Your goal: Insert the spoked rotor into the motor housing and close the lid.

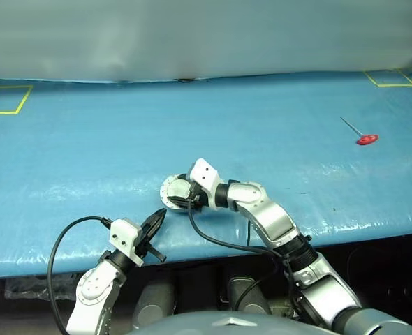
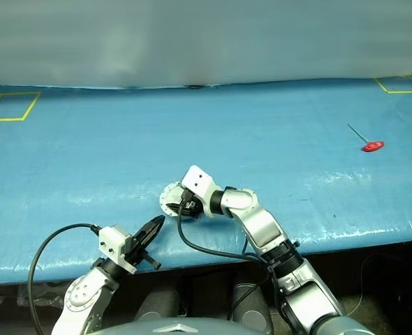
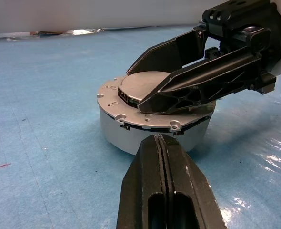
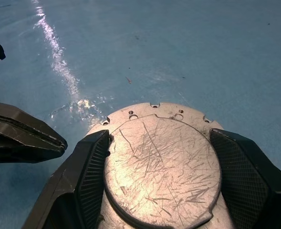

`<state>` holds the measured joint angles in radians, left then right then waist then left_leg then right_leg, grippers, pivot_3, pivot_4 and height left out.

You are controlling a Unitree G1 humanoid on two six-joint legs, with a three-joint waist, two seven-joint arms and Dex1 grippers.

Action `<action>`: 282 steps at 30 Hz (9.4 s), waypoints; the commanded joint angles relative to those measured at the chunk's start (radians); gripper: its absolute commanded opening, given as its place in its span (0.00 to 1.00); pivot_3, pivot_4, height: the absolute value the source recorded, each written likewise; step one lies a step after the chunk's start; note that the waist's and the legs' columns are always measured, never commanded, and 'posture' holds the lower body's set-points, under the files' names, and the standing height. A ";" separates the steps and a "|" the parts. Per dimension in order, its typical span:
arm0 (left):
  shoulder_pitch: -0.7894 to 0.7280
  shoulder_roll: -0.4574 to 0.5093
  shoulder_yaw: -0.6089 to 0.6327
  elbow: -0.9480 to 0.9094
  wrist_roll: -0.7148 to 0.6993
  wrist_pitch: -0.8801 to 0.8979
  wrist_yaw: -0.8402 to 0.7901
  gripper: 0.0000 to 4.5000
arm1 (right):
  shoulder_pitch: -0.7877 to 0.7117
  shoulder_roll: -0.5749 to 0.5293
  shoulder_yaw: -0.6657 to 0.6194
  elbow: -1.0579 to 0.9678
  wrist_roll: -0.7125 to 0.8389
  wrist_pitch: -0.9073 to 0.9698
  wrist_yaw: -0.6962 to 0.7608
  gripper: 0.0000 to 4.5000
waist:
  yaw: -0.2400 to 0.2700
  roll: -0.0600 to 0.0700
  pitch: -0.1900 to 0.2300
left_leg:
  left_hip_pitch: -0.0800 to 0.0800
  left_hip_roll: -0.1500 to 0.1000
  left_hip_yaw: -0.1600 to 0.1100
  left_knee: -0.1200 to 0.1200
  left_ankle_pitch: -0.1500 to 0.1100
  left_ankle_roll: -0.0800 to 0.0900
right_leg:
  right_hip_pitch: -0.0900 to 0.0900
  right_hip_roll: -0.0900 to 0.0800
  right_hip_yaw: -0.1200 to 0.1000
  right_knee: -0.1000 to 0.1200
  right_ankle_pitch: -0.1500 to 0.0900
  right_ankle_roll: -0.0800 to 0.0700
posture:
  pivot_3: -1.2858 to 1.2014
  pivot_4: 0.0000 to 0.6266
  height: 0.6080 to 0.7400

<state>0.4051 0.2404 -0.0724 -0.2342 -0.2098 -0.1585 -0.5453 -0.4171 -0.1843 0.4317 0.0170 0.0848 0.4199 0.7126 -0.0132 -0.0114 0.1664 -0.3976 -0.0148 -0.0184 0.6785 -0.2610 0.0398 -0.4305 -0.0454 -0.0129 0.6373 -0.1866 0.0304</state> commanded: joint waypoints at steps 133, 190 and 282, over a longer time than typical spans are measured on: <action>-0.231 0.154 0.270 -0.286 -0.371 0.521 0.187 0.00 | -0.231 0.046 -0.062 0.519 -0.044 -0.461 0.305 0.68 | -0.002 0.001 0.001 | 0.004 0.004 0.001 0.003 0.001 -0.001 | 0.002 0.006 0.000 0.005 0.003 -0.004 | 0.52 0.24 1.00; -0.615 0.284 0.113 -0.016 -0.521 1.276 0.159 0.00 | -0.241 0.023 -0.062 0.479 -0.050 -0.300 0.323 0.99 | -0.004 0.000 0.000 | 0.005 0.003 -0.001 0.000 0.005 -0.009 | 0.003 0.007 0.002 0.005 0.006 -0.009 | 0.52 0.24 1.00; -0.620 0.272 0.059 -0.005 -0.363 1.209 0.002 0.00 | 0.084 0.424 -0.818 0.061 0.986 0.958 -0.596 0.64 | 0.002 0.005 -0.004 | 0.003 0.003 -0.001 -0.014 0.004 -0.006 | 0.002 0.009 0.000 -0.010 0.004 -0.004 | 0.52 0.24 1.00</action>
<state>-0.2378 0.5197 0.0346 -0.2531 -0.5689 1.0323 -0.5306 -0.3616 0.1588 -0.3946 0.1006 1.0088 1.3693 0.1042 -0.0111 -0.0062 0.1620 -0.3946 -0.0123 -0.0194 0.6638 -0.2565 0.0337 -0.4285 -0.0362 -0.0126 0.6272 -0.1826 0.0261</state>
